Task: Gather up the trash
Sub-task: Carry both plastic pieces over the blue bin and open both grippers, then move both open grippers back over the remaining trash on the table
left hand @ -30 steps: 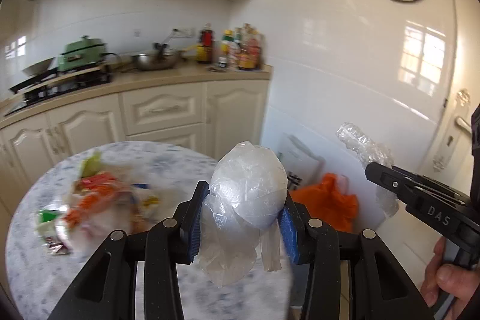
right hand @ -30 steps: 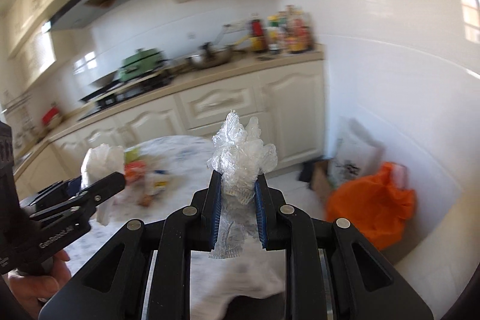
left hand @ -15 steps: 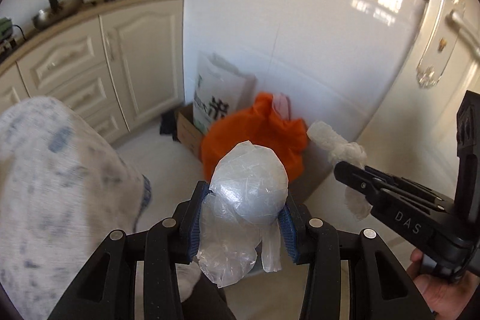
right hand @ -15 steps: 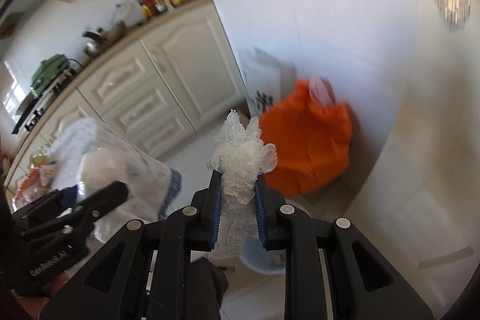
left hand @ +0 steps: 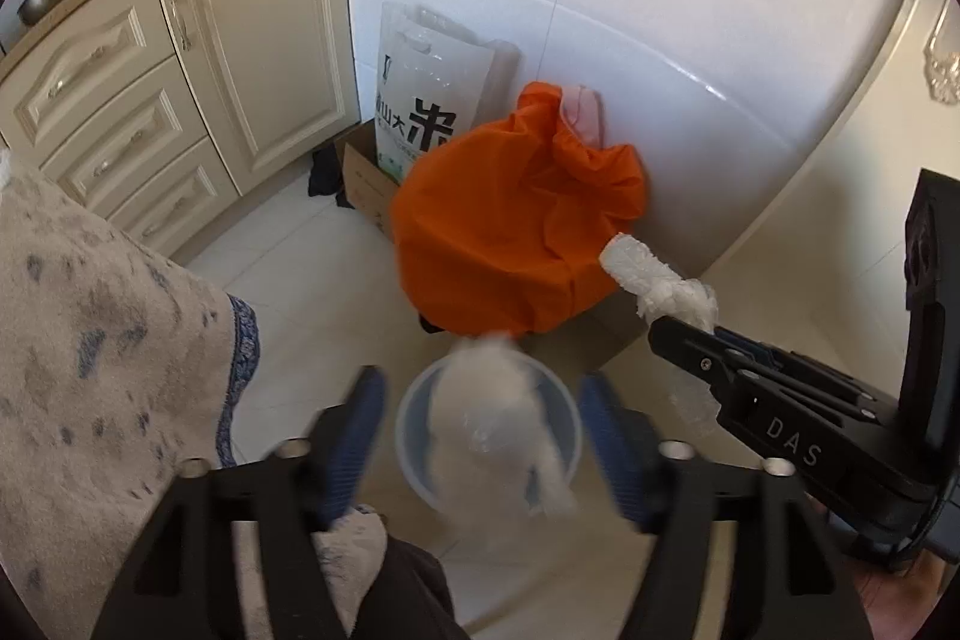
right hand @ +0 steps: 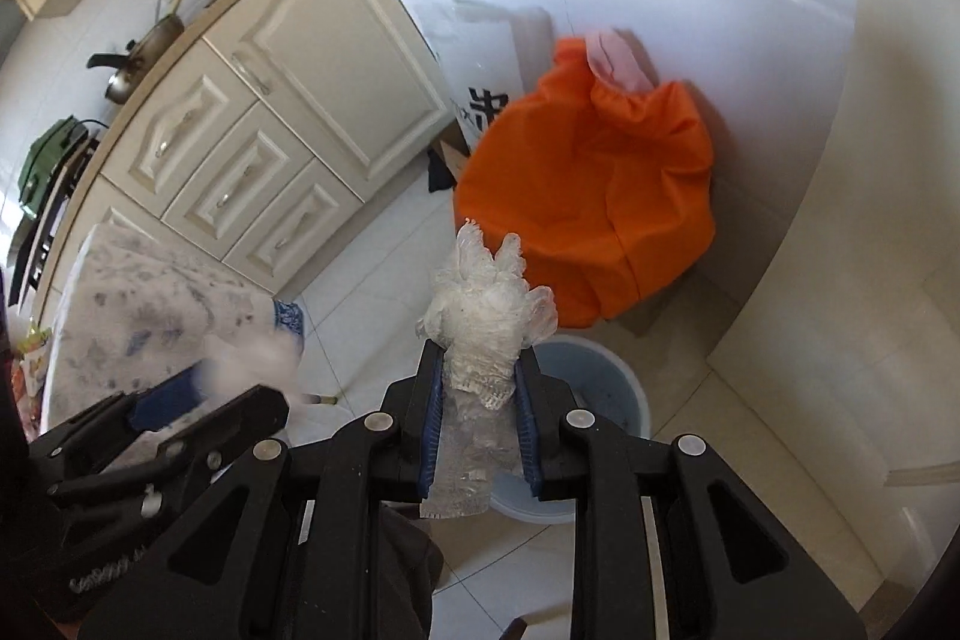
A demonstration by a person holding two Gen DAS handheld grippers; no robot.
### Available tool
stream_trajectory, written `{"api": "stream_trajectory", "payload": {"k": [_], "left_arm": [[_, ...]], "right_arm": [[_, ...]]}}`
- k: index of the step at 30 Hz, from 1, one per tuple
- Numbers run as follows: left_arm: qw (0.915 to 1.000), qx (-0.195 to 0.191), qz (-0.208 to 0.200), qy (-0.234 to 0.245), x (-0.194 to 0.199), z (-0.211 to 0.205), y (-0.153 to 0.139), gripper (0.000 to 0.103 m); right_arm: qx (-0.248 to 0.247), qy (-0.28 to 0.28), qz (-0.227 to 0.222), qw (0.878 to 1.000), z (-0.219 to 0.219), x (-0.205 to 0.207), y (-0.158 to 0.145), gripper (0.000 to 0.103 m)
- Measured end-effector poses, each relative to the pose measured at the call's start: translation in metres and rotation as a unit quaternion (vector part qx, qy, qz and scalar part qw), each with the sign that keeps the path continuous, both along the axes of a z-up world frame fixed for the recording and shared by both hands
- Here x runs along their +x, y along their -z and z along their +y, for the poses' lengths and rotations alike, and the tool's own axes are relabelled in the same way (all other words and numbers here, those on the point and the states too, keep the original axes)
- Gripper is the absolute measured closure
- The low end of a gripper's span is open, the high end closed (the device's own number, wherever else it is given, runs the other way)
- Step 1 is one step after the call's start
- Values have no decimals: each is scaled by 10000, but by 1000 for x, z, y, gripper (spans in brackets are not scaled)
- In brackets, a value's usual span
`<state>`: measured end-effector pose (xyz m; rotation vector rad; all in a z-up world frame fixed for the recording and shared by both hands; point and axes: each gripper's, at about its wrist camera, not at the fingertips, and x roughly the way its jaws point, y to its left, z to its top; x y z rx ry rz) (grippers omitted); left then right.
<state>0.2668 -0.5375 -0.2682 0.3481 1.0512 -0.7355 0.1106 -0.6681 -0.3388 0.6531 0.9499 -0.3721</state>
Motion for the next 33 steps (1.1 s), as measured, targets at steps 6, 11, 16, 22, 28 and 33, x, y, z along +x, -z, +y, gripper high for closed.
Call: {"api": "stream_trajectory", "payload": {"k": [6, 11, 16, 22, 28, 33], "left_arm": [[9998, 25, -162, -140, 1, -7, 6, 8], [9991, -12, -354, -234, -14, 8, -2, 3], [9976, -121, -603, -315, -38, 29, -23, 1], [9943, -566, -798, -433, -65, 71, -64, 1], [9840, -1080, -1250, -672, -92, 138, -113, 1], [9720, -1400, -1550, -1074, -110, 212, -142, 1]], "right_arm": [[103, 197, -16, 9998, -5, -6, 5, 22], [143, 401, -42, 9991, -6, -14, 0, 0], [130, 407, -117, 9990, 1, -19, -16, 0], [-118, 263, -400, 9988, 25, -19, -61, 0], [-402, -106, -831, 9957, 70, -9, -115, 0], [-630, -527, -1217, 9892, 118, 5, -161, 0]]}}
